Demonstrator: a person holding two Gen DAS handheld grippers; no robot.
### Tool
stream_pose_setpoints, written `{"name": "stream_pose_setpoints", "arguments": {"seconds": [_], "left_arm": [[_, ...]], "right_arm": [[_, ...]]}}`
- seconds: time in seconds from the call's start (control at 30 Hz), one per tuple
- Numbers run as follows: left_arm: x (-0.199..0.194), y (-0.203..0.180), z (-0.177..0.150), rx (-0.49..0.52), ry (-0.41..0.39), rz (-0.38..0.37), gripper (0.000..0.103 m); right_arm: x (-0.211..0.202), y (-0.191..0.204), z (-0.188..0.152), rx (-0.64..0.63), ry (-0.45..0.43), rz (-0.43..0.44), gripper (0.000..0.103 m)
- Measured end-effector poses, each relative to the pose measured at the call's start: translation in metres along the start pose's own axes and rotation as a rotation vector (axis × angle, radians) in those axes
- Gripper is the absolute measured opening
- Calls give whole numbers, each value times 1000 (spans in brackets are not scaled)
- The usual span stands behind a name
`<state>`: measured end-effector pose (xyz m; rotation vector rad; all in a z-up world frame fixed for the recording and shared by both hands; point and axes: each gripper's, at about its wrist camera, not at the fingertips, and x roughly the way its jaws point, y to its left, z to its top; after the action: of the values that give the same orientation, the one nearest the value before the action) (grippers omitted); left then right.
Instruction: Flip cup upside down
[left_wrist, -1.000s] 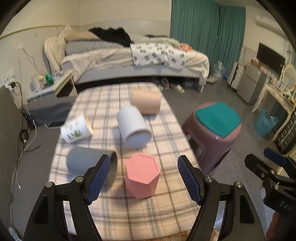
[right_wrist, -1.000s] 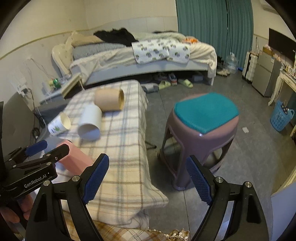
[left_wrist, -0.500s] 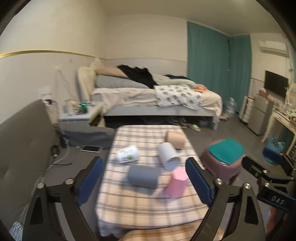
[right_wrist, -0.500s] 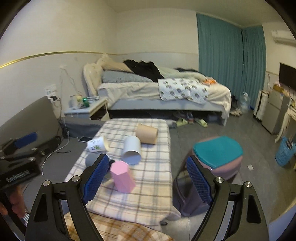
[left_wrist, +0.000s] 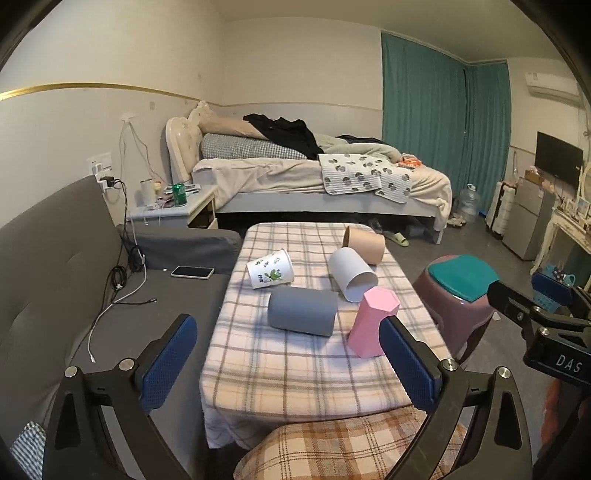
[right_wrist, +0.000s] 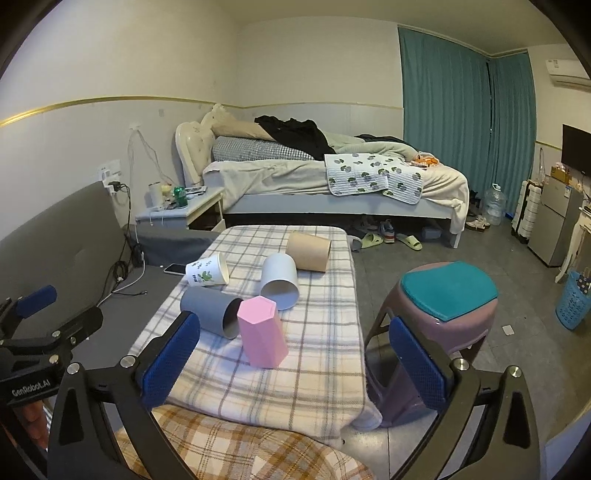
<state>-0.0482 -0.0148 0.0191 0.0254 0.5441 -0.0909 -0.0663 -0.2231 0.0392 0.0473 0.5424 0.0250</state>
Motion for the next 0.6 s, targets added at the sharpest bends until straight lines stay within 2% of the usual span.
{"name": "stream_pose_setpoints", "arguments": {"seconds": [0.6], "left_arm": [[9, 11, -6, -55, 29, 42, 102]], "right_arm": [[6, 3, -8, -10, 28, -4, 103]]}}
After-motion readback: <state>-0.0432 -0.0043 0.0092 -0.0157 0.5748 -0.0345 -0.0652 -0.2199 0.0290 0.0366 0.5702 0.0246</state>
